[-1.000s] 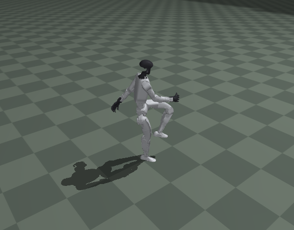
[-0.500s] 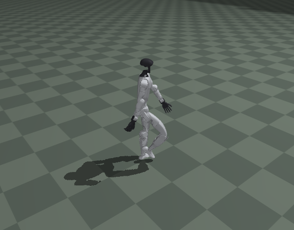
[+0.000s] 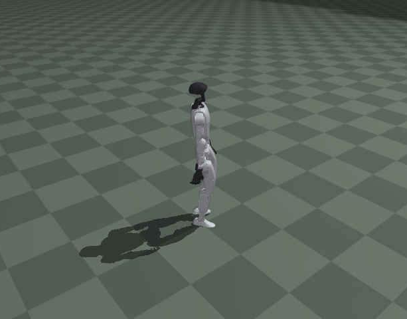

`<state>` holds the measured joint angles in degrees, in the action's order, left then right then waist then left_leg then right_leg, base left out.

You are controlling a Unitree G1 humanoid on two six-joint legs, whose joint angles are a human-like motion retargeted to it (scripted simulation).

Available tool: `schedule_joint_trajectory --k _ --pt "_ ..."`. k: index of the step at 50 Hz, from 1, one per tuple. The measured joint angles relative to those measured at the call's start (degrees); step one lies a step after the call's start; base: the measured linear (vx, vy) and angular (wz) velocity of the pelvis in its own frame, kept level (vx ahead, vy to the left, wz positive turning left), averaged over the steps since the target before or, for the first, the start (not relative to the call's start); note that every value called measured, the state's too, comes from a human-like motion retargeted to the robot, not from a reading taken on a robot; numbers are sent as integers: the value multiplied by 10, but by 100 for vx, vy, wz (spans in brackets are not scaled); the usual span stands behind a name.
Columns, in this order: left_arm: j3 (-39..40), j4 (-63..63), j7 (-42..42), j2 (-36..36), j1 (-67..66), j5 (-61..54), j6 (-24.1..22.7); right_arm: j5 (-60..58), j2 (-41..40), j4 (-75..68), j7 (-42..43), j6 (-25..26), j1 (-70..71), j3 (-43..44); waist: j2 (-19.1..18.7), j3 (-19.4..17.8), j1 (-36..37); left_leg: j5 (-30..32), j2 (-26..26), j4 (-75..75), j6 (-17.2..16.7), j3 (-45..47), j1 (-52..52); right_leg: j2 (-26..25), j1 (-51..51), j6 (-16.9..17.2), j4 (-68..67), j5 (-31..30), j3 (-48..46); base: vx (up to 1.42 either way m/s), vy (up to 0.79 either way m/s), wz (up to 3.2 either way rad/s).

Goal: In place motions

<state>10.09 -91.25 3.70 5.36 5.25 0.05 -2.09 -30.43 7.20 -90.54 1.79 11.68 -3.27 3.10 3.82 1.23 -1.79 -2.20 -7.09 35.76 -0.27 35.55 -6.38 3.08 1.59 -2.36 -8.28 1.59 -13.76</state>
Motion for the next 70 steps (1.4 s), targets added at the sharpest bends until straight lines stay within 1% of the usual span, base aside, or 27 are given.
schedule_joint_trajectory --k 2,3,5,7,10,12,15,18,20,23,25,27,30,32,35,38,40,43,47,53,55,57,58,60,62,65,70 --pt "57 -62 10 19 -34 -7 37 39 -26 51 -44 -16 123 -30 -33 -80 33 62 -99 285 79 -92 -179 -26 4 9 -9 -13 30 -69 -18 -96" --pt "69 -62 16 25 -64 -16 58 47 -34 79 -60 -26 178 -39 -41 -116 46 39 -109 375 81 -134 -242 -33 10 0 -4 -25 20 -67 -17 -85" --pt "91 -62 30 39 -113 -21 93 35 -49 145 -94 -45 283 -45 -43 -189 93 -10 -213 534 118 -114 -324 -56 27 -30 -6 -34 34 -54 -24 -115" --pt "113 -62 26 45 -163 -10 107 20 -59 220 -122 -72 358 -28 -30 -236 143 -77 -236 623 150 -85 -395 -43 35 -45 -11 -39 55 -26 -22 -140" --pt "147 -62 15 62 -230 -7 107 63 -47 317 -161 -118 426 -22 0 -278 242 -130 -226 678 150 -38 -473 -14 27 -67 -31 -46 108 11 -10 -152" --pt "168 -62 0 85 -293 -46 121 113 -34 403 -176 -150 442 -35 36 -258 283 -156 -201 677 151 7 -510 18 1 -75 -43 -46 119 48 7 -21" --pt "201 -62 -30 92 -325 -103 128 132 -26 489 -176 -184 449 -60 54 -219 269 -154 -194 667 150 22 -501 24 -9 -76 -44 -32 103 23 14 72" --pt "211 -62 -38 80 -310 -128 105 126 -29 534 -150 -209 438 -94 19 -151 209 -125 -229 655 123 -58 -455 -32 16 -77 0 -28 57 18 13 121" --pt "195 -62 -23 76 -286 -124 98 124 -33 545 -143 -215 413 -109 -3 -115 167 -92 -220 595 96 -96 -394 -55 31 -71 26 -25 24 19 16 153" --pt "153 -62 8 68 -228 -101 81 119 -50 537 -168 -217 325 -124 13 -58 107 -34 -115 316 43 -56 -173 -30 33 -46 28 -7 -11 38 16 118" --pt "125 -62 15 60 -191 -93 65 106 -51 539 -204 -225 240 -129 29 -41 102 41 -3 57 9 -50 -22 -9 41 -32 0 14 -5 52 13 -2" --pt "94 -62 10 48 -145 -97 43 75 -40 533 -220 -243 147 -126 9 -25 74 -89 64 -154 -34 -102 87 -28 33 -25 -57 11 -29 57 15 73" --pt "65 -58 16 15 -57 -122 30 17 -6 498 -202 -260 46 -129 -28 0 -22 -108 41 -275 -3 -108 98 10 -110 -14 -302 -145 -104 11 17 153" --pt "44 6 38 4 47 -139 28 2 11 450 -141 -225 35 -128 -40 -40 -97 -100 19 -250 -13 -151 42 49 -271 -40 -520 -161 -84 -76 16 96" --pt "-25 97 53 31 172 -138 11 -1 36 334 -71 -219 67 -78 -65 -100 -119 -87 18 -258 7 -155 2 123 -430 -103 -725 -98 -103 -75 27 26" --pt "-38 167 -2 57 230 -73 -8 -53 51 195 1 -174 96 -29 -101 -151 -166 -73 0 -271 19 -190 -8 135 -506 -123 -798 -57 -125 -29 33 79" --pt "-49 192 -47 62 237 -53 -20 -70 61 122 29 -152 93 -14 -120 -146 -177 -69 -13 -276 21 -198 -17 122 -537 -123 -806 -44 -136 25 7 15" --pt "-76 230 -38 70 196 -48 -29 -60 75 19 54 -128 46 -1 -124 -83 -173 -70 -12 -284 22 -191 -29 127 -549 -123 -793 -34 -142 52 -20 -25" --pt "-63 241 9 57 157 -50 -19 -17 67 -34 73 -103 19 33 -82 -76 -126 -76 9 -300 14 -147 15 111 -444 -97 -701 -49 -111 6 -15 -71" --pt "-26 169 28 14 46 -82 -9 61 41 -34 61 -112 -16 63 -52 -45 -74 -93 29 -316 -1 -94 68 -5 -167 -12 -268 -126 -36 14 -12 -63" --pt "-17 129 43 5 1 -81 2 64 32 -22 51 -112 -16 65 -28 -30 -68 -104 58 -309 -3 -86 74 -24 -65 50 -83 -46 29 15 -17 -28" --pt "-9 78 61 18 -31 -67 9 49 21 -6 33 -107 -16 50 -3 -32 -45 -113 73 -308 -10 -62 105 -6 0 15 16 5 -59 18 -16 -75" --pt "-6 50 68 24 -45 -59 19 35 18 1 20 -104 -14 42 8 -19 -36 -115 84 -310 -13 -52 110 -2 -3 22 41 -25 -24 7 -20 -99" --pt "9 -29 73 31 -39 -32 52 -4 3 26 -28 -91 5 51 -8 12 12 -118 59 -307 -21 -18 83 11 -29 69 54 -42 36 -20 -24 -92" --pt "25 -62 57 18 -45 -34 76 -33 3 71 -59 -107 23 66 -18 45 7 -115 49 -300 -27 -41 37 6 -73 63 61 -51 18 -37 -13 20" --pt "38 -62 69 19 -89 -77 74 -42 5 137 -71 -147 40 21 -12 14 -12 -107 60 -316 -31 -25 75 -5 -47 42 63 -50 24 -3 -8 -6" --pt "87 -62 51 5 -94 -54 65 -73 12 175 -72 -156 77 -15 -48 21 -87 -92 53 -330 -33 -60 65 -10 -41 42 71 -42 -11 -10 0 53"
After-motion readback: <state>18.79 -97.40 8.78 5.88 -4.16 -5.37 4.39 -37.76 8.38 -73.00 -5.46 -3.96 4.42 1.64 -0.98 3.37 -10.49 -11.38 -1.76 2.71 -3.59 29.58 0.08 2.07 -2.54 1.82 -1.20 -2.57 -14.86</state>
